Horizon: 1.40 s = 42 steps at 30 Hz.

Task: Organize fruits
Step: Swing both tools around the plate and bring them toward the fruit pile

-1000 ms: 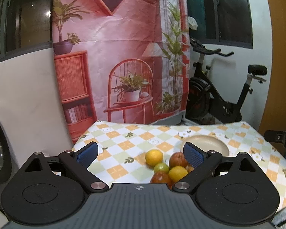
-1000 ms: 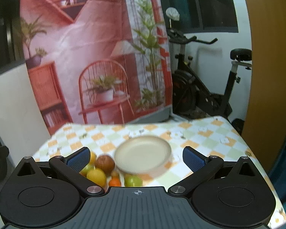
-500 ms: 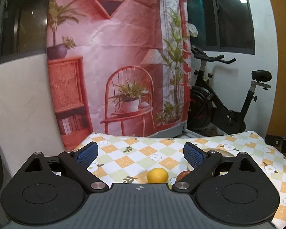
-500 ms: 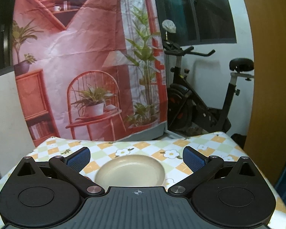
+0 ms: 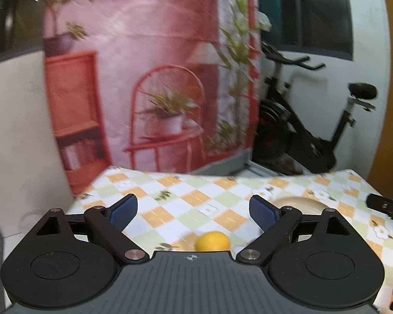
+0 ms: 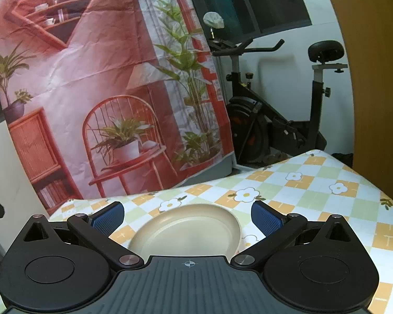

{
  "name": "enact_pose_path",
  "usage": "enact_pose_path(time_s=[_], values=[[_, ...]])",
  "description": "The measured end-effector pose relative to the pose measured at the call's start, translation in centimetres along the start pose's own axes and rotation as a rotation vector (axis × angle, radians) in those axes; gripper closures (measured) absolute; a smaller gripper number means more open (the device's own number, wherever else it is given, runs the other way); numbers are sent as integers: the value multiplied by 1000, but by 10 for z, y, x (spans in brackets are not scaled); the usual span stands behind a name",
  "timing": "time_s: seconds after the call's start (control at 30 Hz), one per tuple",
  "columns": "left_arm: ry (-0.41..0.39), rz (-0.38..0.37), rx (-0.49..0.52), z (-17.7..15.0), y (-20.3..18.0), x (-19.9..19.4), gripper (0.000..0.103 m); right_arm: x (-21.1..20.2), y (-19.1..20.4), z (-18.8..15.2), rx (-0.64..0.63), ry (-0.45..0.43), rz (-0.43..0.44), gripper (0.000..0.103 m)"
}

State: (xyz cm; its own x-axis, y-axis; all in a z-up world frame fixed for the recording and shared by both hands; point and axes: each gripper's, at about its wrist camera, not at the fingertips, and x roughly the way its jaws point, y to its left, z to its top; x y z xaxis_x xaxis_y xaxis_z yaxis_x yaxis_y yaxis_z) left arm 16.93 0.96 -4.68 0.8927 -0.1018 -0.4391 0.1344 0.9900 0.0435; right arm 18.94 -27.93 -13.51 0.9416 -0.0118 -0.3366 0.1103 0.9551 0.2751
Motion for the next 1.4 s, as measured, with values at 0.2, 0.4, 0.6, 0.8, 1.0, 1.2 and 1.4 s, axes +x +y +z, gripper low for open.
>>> enact_pose_path(time_s=[0.2,0.4,0.6,0.8,1.0,1.2,1.4], values=[[41,19,-5,0,4,25,12,14,-8,-5,-10,44,25,0],[130,75,-46,0,20,48,15,25,-7,-11,-77,89,46,0],[182,75,-92,-7,32,57,16,31,-14,-17,-121,128,73,0],[173,44,-80,-16,26,58,18,34,-29,-23,-64,144,66,5],[219,106,-90,-23,19,62,20,32,-35,-27,-79,156,76,7],[217,40,-99,-28,20,56,39,25,-30,-25,-106,169,72,7],[213,-18,-179,-22,25,35,39,14,-20,-23,-99,205,123,7]])
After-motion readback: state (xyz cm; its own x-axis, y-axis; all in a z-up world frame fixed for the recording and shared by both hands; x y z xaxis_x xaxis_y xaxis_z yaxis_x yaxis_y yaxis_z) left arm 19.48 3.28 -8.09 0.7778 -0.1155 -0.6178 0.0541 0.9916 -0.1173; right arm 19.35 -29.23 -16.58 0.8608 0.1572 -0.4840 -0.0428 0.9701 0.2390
